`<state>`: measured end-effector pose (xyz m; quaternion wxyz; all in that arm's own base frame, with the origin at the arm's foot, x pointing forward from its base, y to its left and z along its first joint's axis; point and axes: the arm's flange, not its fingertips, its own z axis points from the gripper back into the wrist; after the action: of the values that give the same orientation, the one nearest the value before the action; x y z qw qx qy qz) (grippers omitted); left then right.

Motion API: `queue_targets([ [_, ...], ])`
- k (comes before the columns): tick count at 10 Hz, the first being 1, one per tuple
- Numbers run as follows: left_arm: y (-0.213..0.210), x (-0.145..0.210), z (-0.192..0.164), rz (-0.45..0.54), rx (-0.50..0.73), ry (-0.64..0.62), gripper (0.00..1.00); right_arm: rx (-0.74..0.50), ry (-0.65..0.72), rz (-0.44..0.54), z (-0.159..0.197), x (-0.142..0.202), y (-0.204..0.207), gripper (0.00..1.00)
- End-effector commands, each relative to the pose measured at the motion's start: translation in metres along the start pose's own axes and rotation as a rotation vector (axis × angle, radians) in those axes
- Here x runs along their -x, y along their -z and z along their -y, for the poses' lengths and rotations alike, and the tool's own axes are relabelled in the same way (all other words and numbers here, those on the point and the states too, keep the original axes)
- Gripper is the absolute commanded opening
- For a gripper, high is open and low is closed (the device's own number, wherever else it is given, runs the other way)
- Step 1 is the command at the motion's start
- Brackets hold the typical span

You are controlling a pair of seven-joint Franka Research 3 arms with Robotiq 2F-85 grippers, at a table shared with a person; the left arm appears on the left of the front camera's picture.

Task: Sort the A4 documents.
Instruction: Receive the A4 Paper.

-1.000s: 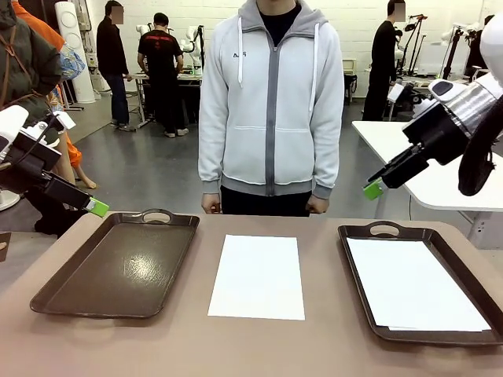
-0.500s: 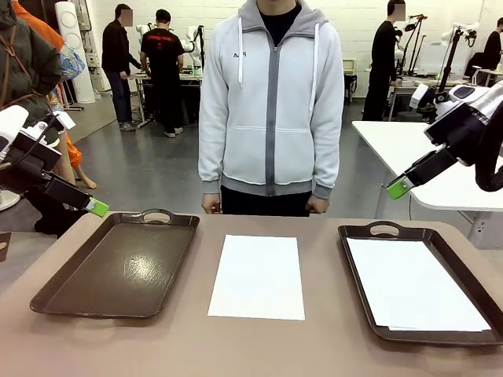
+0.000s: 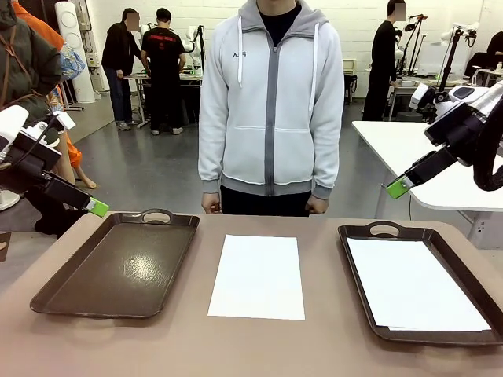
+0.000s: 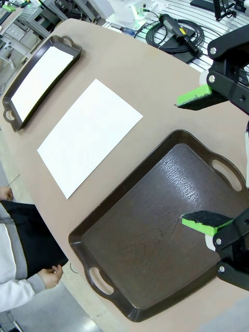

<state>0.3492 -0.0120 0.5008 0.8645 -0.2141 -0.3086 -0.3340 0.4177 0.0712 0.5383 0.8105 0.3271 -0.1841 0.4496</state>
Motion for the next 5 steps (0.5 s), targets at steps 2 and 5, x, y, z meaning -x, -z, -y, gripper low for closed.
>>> queue_targets([
  [2,0.0006,0.0013,-0.0024,0.011,0.017,0.013,1.0,-0.009,-0.009,0.004,-0.0016,-0.001,-0.0019,1.0],
  [5,0.0006,0.0013,-0.0024,0.011,0.017,0.013,1.0,-0.009,-0.009,0.004,-0.0016,-0.001,-0.0019,1.0],
])
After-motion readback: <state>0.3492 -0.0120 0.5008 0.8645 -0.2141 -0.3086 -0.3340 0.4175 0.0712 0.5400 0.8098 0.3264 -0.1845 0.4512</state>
